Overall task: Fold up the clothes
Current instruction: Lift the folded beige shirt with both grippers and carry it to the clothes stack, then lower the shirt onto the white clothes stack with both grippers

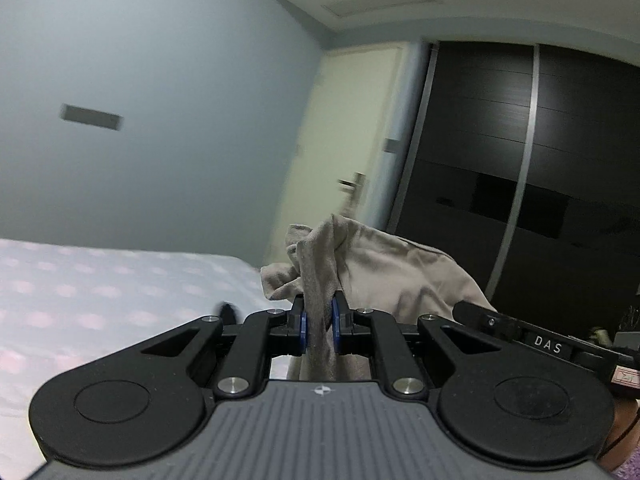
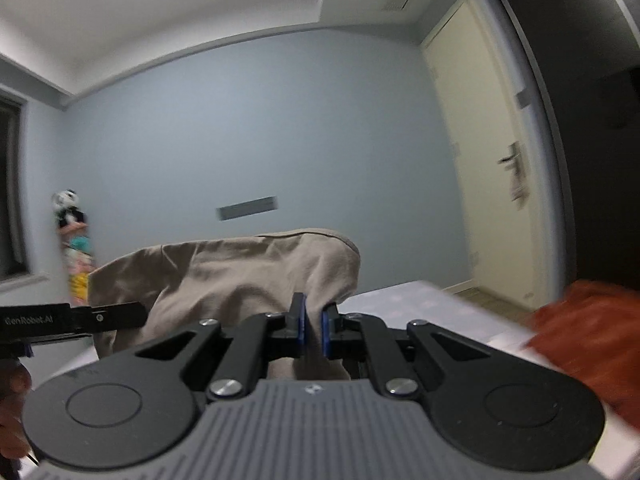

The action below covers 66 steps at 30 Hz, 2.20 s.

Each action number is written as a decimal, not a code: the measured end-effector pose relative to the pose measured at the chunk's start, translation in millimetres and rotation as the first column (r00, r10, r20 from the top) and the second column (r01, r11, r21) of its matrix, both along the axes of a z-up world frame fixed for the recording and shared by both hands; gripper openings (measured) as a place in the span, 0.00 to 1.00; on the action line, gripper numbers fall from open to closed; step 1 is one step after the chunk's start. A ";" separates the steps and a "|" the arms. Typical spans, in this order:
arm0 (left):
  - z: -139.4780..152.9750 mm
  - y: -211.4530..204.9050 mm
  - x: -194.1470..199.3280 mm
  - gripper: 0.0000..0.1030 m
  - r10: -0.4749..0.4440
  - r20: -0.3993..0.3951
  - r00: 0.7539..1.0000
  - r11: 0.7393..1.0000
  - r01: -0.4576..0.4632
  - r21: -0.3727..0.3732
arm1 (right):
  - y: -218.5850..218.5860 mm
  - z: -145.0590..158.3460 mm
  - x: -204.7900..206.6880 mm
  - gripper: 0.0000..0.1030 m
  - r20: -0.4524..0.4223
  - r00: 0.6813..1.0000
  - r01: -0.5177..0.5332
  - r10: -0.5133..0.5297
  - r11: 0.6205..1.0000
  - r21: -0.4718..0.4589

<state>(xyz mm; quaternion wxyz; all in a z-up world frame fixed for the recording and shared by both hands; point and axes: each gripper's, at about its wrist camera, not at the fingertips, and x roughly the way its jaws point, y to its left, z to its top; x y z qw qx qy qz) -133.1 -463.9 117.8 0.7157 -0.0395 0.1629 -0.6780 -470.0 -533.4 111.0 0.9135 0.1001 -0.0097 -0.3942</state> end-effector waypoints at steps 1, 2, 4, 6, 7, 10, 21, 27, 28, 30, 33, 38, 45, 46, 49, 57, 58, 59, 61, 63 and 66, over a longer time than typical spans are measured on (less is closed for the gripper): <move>-0.3 -10.7 -6.5 0.09 -0.027 -0.013 1.000 1.000 0.027 0.003 | -4.0 2.9 -10.3 0.09 -0.014 1.000 0.018 -0.019 1.000 -0.007; -0.5 -21.3 -13.1 0.09 -0.053 -0.027 0.998 0.999 0.054 0.006 | -9.7 5.3 -22.4 0.09 -0.024 0.999 0.039 -0.039 0.999 -0.005; 1.2 -33.3 -31.7 0.09 -0.107 -0.056 0.993 0.994 0.108 0.016 | -21.6 9.0 -42.1 0.09 -0.039 0.996 0.075 -0.075 0.997 0.004; -0.2 -46.8 -44.8 0.09 -0.161 -0.083 0.984 0.986 0.163 0.027 | -32.2 12.5 -65.2 0.09 -0.058 0.992 0.113 -0.112 0.994 0.012; -0.9 -53.8 -52.0 0.09 -0.187 -0.094 0.978 0.981 0.191 0.031 | -37.3 14.6 -73.9 0.09 -0.077 0.989 0.126 -0.125 0.992 0.012; -3.0 -74.2 -68.8 0.09 -0.248 -0.146 0.958 0.965 0.257 0.051 | -55.1 23.7 -95.9 0.09 -0.133 0.980 0.154 -0.150 0.988 0.018; -48.7 -154.1 -58.7 0.09 -0.211 -0.232 0.950 0.941 0.262 0.215 | -190.3 0.3 -79.7 0.09 -0.329 0.944 0.106 -0.037 0.975 0.193; -98.1 -197.3 -13.7 0.09 -0.122 -0.314 0.942 0.915 0.229 0.332 | -242.2 -45.4 -32.9 0.09 -0.380 0.924 0.071 0.042 0.958 0.278; -106.4 -202.1 -7.3 0.09 -0.111 -0.331 0.937 0.911 0.229 0.343 | -252.7 -50.5 -28.4 0.09 -0.385 0.921 0.068 0.054 0.953 0.297; -122.3 -210.1 3.1 0.09 -0.091 -0.360 0.928 0.903 0.230 0.364 | -266.2 -63.2 -18.4 0.09 -0.400 0.914 0.064 0.074 0.944 0.323; -142.5 -219.2 12.4 0.09 -0.070 -0.390 0.918 0.889 0.235 0.394 | -272.5 -80.7 -13.3 0.09 -0.421 0.902 0.070 0.092 0.933 0.353; -152.5 -225.1 12.2 0.09 -0.074 -0.397 0.915 0.877 0.250 0.411 | -277.1 -96.2 -20.1 0.23 -0.410 0.909 0.104 0.071 0.916 0.388; -145.8 -221.4 7.9 0.09 -0.085 -0.380 0.921 0.876 0.251 0.411 | -252.3 -82.5 -75.9 0.38 -0.353 0.935 0.152 0.006 0.895 0.419; -145.6 -221.2 7.2 0.09 -0.084 -0.377 0.922 0.876 0.249 0.413 | -247.4 -81.6 -84.5 0.38 -0.352 0.936 0.164 -0.004 0.890 0.426; -145.6 -221.5 6.8 0.09 -0.088 -0.371 0.925 0.874 0.250 0.416 | -227.3 -82.7 -113.2 0.41 -0.346 0.938 0.193 -0.034 0.878 0.437; -144.7 -222.5 4.0 0.09 -0.090 -0.354 0.931 0.871 0.245 0.425 | -186.3 -120.5 -185.9 0.40 -0.227 0.963 0.252 -0.147 0.795 0.551; -144.9 -222.5 3.8 0.09 -0.090 -0.352 0.932 0.871 0.245 0.425 | -182.6 -124.3 -188.8 0.39 -0.196 0.969 0.236 -0.149 0.793 0.561; -143.5 -221.2 3.3 0.09 -0.090 -0.349 0.933 0.875 0.242 0.420 | -178.9 -128.2 -191.7 0.31 -0.166 0.974 0.220 -0.152 0.791 0.571; -140.3 -218.1 2.3 0.09 -0.090 -0.342 0.935 0.882 0.234 0.408 | -171.5 -132.3 -193.1 0.08 -0.122 0.981 0.192 -0.149 0.795 0.575; -137.0 -215.1 1.2 0.09 -0.089 -0.336 0.938 0.890 0.227 0.396 | -168.3 -127.6 -187.0 0.06 -0.139 0.977 0.211 -0.160 0.805 0.555; -125.9 -206.0 -9.8 0.09 -0.109 -0.256 0.961 0.914 0.198 0.353 | -168.2 -120.8 -182.3 0.06 -0.197 0.961 0.271 -0.194 0.802 0.532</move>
